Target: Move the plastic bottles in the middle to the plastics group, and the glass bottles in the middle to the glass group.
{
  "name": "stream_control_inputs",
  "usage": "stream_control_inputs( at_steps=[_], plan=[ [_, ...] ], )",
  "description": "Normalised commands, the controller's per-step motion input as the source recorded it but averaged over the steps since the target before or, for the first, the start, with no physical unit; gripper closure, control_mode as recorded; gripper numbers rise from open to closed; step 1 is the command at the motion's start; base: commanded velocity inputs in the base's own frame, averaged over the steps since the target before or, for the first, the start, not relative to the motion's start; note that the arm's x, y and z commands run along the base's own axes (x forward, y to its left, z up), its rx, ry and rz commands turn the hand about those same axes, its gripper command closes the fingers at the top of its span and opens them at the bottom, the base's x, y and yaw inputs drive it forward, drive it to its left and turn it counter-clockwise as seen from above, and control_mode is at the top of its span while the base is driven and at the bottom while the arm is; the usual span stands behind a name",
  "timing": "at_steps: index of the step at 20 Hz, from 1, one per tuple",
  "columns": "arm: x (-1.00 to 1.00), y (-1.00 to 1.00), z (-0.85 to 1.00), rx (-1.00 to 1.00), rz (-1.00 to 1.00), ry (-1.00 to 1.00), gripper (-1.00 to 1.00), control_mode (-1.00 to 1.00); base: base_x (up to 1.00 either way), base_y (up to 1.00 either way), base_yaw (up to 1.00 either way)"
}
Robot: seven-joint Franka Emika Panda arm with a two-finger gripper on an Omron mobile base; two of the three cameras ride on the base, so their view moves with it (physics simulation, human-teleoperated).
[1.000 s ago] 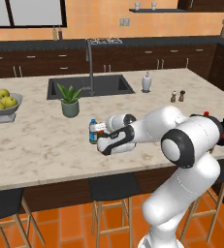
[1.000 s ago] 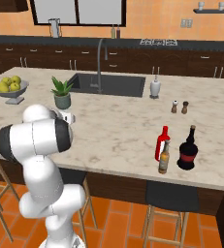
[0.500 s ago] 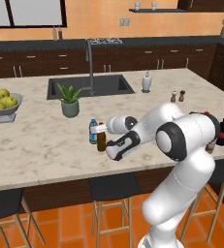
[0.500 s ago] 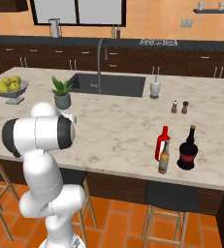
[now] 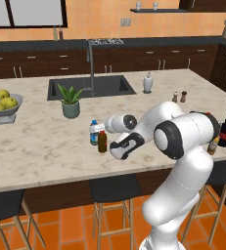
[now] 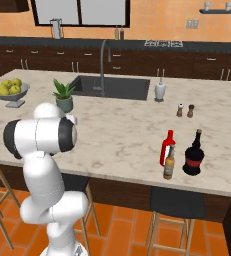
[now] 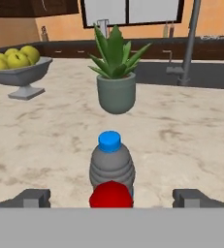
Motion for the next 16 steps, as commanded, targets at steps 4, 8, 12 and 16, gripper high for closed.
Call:
stream_control_inputs(
  at_steps=[4, 8, 12, 16],
  plan=[
    [0.0, 0.16, 0.0, 0.0, 0.0, 0.0, -1.0, -1.0, 0.0, 0.0, 0.0],
    [0.0, 0.0, 0.0, 0.0, 0.0, 0.0, -1.0, -1.0, 0.0, 0.0, 0.0],
    [0.0, 0.0, -0.13, 0.0, 0.0, 0.0, -1.0, -1.0, 0.0, 0.0, 0.0],
    [0.0, 0.0, -0.3, 0.0, 0.0, 0.0, -1.0, -1.0, 0.0, 0.0, 0.0]
  ],
)
